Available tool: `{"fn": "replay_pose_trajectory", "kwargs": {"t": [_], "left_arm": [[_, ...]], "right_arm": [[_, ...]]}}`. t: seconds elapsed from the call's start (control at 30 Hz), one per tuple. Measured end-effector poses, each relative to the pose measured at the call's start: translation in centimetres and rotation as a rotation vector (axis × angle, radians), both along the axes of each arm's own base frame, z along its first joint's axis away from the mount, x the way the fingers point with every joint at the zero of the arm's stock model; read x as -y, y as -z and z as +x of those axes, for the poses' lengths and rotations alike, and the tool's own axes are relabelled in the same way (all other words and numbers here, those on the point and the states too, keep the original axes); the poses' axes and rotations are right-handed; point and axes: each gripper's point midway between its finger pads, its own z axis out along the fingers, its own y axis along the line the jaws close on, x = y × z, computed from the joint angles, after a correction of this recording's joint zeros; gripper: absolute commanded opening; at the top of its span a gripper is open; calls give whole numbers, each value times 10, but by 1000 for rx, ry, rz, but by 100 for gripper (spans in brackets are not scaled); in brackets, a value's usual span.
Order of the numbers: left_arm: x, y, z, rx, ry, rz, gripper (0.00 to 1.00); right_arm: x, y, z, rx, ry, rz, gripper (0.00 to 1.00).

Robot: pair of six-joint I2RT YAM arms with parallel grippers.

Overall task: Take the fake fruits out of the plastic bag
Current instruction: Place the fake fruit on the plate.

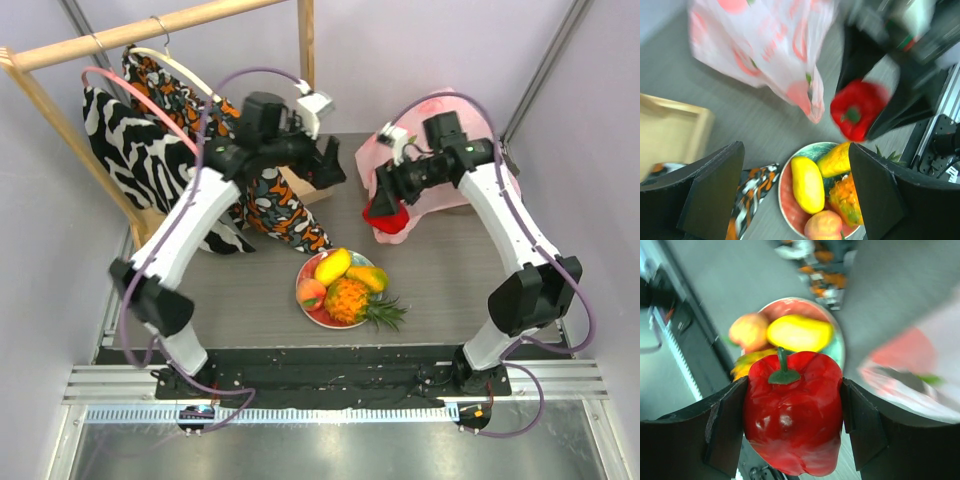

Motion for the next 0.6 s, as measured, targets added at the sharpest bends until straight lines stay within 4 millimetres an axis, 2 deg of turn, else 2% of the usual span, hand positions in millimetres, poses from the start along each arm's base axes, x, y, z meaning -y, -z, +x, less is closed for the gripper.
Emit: {"fn": "replay_pose_trajectory", "kwargs": {"t": [0.1, 0.17, 0.2, 0.3, 0.43, 0.5, 0.6], "left_arm": [[-26, -47, -19, 103, -12, -44, 90], [-34, -64, -28, 150, -13, -60, 89], [-36, -66, -31, 160, -9, -60, 90], [-36, -59, -34, 156, 6, -45, 90], [-35, -31, -33, 103, 18, 4, 90], [-36, -22, -33, 84, 20, 23, 90], [-39, -14, -34, 75, 23, 44, 90]], "right_arm": [[-26, 10, -22, -15, -112, -16, 58], [-42, 19, -31, -28, -174, -28, 57], [-48, 25, -32, -36, -197, -35, 56], [-59, 53, -28, -79, -239, -71, 56], [-63, 98, -16, -131, -267, -140, 56], [-64, 112, -11, -136, -275, -161, 55], [-68, 120, -7, -128, -283, -173, 55]]}}
